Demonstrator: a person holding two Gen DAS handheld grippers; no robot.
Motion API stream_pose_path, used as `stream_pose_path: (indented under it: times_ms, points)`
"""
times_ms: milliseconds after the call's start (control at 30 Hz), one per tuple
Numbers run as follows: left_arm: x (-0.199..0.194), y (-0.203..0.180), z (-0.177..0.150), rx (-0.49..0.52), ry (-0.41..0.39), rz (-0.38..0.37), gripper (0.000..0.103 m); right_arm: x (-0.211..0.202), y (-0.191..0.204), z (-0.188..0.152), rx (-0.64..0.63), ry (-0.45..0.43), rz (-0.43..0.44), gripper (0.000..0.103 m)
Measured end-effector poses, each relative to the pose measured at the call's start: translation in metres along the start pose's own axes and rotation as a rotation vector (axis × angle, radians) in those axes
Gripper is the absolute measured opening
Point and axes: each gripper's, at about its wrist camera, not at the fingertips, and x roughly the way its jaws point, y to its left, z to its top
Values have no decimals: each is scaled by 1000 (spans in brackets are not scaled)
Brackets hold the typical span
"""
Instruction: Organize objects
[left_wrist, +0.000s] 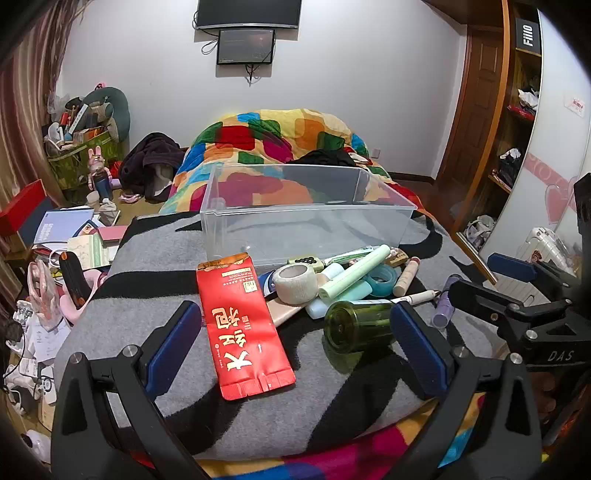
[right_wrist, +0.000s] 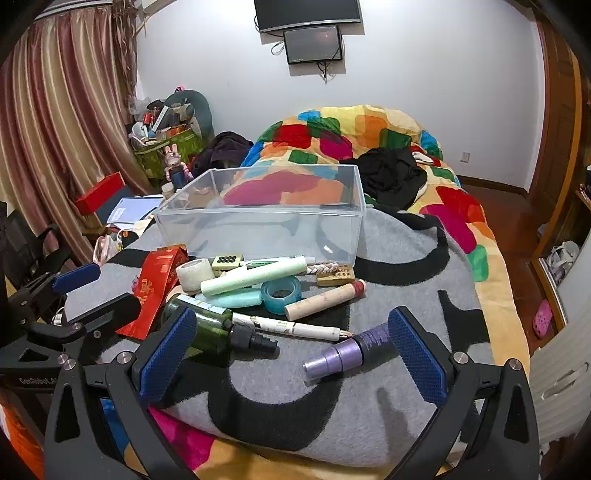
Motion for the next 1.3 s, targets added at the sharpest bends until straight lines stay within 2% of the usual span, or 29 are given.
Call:
stream_pose_path:
  times_ms: [1300]
  points:
    - [-1,2,-4,-34,10,-23,103,3,1,-3,2,14,4,103]
